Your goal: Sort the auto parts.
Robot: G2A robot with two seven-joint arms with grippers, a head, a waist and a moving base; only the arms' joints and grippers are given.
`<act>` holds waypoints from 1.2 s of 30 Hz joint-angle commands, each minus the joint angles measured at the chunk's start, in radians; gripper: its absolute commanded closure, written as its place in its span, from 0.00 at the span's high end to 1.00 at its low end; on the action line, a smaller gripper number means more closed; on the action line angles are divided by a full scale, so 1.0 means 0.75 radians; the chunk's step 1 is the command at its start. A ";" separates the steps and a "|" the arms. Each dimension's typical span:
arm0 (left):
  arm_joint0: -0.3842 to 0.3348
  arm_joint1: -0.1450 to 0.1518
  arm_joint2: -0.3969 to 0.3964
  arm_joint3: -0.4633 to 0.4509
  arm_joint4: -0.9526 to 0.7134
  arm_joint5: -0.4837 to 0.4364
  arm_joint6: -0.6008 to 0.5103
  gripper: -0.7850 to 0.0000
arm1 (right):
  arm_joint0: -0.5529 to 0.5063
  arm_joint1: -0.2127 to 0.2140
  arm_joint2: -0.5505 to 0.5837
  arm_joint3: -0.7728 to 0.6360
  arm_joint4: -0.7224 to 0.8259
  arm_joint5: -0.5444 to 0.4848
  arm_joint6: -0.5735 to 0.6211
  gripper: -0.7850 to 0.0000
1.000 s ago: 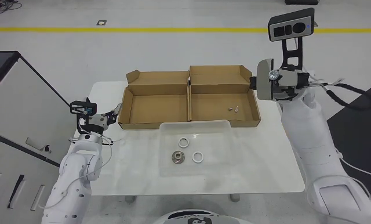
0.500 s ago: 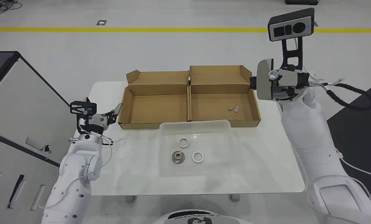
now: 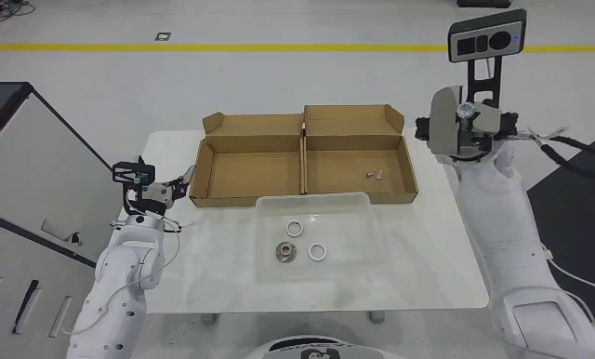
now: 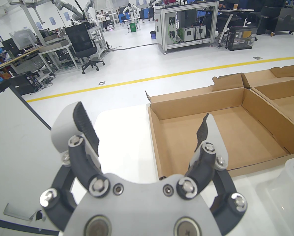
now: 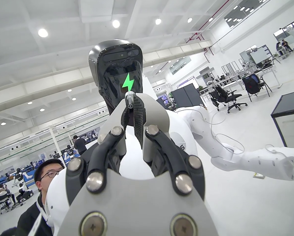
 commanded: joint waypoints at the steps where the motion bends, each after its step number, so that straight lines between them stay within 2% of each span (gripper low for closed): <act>1: 0.000 0.000 0.000 0.000 0.000 0.000 0.000 1.00 | -0.001 -0.002 0.008 0.001 0.001 0.007 0.005 0.00; 10: 0.000 0.000 0.000 0.000 0.000 0.000 0.000 1.00 | -0.004 -0.007 0.040 0.012 -0.040 0.047 0.022 0.00; 16: 0.000 0.000 0.000 0.000 0.000 0.000 0.000 1.00 | 0.002 0.013 0.111 0.070 -0.236 0.172 0.061 0.00; 18: 0.000 0.000 0.000 0.000 0.000 0.000 0.000 1.00 | 0.022 0.031 0.159 0.096 -0.388 0.246 0.116 0.00; 23: 0.000 0.000 0.000 0.000 0.000 0.000 0.000 1.00 | 0.067 0.069 0.285 0.180 -0.592 0.353 0.223 0.00; 25: 0.000 0.000 0.000 0.000 0.000 0.000 0.000 1.00 | 0.100 0.089 0.316 0.195 -0.752 0.385 0.293 0.00; 27: 0.000 0.000 0.000 0.000 0.000 0.000 0.000 1.00 | 0.127 0.107 0.327 0.211 -0.851 0.412 0.293 0.00; 31: 0.000 0.000 0.000 0.000 0.000 0.000 0.000 1.00 | 0.198 0.182 0.244 0.199 -1.238 0.416 0.293 0.00; 36: 0.000 0.000 0.000 0.000 0.000 0.000 0.000 1.00 | 0.332 0.302 0.038 0.303 -1.606 0.305 0.293 0.00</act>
